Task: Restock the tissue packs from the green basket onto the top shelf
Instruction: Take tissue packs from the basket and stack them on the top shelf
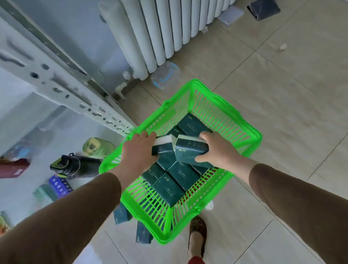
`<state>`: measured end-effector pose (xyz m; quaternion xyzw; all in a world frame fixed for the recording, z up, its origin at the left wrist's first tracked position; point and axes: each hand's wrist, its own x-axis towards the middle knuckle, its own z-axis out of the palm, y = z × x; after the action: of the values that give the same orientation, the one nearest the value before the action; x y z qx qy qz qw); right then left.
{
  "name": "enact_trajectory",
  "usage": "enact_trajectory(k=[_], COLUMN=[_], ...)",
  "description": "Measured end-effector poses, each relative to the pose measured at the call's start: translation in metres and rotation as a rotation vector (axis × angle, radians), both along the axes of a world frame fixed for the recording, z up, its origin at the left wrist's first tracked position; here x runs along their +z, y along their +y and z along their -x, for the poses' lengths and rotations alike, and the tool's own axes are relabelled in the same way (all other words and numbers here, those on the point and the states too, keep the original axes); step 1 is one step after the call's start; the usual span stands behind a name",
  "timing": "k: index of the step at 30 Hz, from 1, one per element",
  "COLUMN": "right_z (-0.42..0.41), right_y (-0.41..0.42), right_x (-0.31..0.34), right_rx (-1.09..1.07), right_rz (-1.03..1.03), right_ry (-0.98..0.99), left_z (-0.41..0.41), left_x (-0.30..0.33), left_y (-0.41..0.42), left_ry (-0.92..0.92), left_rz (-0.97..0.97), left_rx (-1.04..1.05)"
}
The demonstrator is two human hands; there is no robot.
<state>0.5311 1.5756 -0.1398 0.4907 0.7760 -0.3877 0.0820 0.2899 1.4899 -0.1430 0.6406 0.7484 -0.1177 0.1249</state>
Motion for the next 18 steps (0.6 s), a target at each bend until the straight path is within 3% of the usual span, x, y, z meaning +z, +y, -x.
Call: enact_trajectory(k=[4,8,13,18], right_z=[0.045,0.121,0.243,0.384], right_y=[-0.035,-0.087,-0.174,-0.277], right_x=[0.106,0.205,0.303,0.357], right_rx=[0.127,0.094,0.123,0.224], right_rz=[0.001,0.06,0.144,0.112], right_ry=[0.17,0.346,0.609,0.729], left_z=[0.054,0.119,0.215,0.34], left_x=[0.097,0.199,0.303,0.361], left_y=[-0.1,-0.201,-0.327,-0.444], left_ry=[-0.245,-0.408,-0.343,-0.292], left_rz=[-0.078,-0.176,-0.404,-0.558], left_rx=[0.252,0.55,0.621,0.693])
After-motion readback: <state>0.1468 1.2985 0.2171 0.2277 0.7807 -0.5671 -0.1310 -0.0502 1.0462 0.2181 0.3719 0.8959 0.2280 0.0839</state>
